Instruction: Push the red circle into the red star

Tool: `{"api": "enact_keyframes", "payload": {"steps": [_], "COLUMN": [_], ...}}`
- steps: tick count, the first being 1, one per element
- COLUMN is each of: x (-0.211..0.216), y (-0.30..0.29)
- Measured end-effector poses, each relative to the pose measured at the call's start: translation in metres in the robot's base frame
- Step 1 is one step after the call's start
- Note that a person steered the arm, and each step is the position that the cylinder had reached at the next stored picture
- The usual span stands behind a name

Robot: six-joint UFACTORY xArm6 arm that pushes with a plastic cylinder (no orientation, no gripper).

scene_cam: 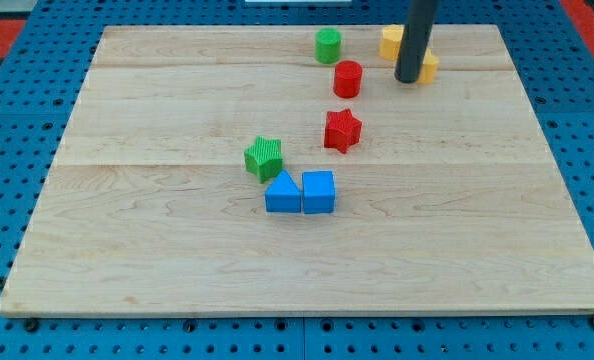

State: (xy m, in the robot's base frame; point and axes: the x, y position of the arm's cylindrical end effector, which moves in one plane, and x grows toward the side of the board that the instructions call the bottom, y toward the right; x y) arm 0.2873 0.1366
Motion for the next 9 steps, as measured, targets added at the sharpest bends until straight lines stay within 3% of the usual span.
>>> {"api": "enact_keyframes", "payload": {"steps": [2,3,6,8,9], "x": [0.004,0.013,-0.014,0.005,0.035], "y": [0.032,0.013,-0.173,-0.102,-0.068]}}
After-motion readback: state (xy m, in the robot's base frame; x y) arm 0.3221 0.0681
